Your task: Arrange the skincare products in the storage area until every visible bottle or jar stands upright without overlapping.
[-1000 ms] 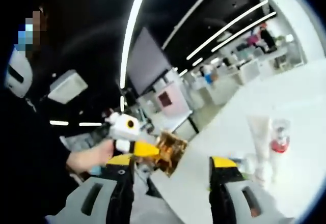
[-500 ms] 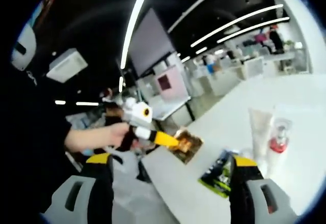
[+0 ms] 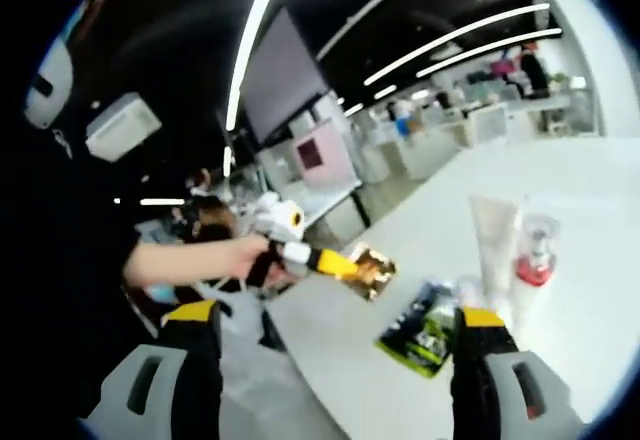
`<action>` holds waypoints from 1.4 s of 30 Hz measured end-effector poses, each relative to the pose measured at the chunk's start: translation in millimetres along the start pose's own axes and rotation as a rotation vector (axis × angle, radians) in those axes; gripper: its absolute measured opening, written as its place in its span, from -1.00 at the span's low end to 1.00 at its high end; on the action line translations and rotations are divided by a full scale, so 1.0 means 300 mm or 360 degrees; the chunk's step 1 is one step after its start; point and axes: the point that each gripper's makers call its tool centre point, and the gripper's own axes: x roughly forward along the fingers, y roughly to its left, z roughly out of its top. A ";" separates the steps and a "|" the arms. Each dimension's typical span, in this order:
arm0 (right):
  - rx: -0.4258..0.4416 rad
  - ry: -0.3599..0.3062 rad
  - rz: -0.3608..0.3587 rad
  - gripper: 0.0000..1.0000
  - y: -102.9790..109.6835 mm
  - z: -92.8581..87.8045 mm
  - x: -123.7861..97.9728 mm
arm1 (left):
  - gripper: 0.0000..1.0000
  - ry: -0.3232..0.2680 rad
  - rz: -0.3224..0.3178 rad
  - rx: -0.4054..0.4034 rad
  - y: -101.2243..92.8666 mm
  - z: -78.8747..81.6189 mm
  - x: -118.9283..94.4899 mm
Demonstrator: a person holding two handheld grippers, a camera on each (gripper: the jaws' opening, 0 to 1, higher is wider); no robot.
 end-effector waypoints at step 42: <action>0.0139 0.0108 -0.0168 0.97 -0.111 -0.081 -0.024 | -1.00 0.0102 0.0288 -0.0210 0.358 0.042 0.142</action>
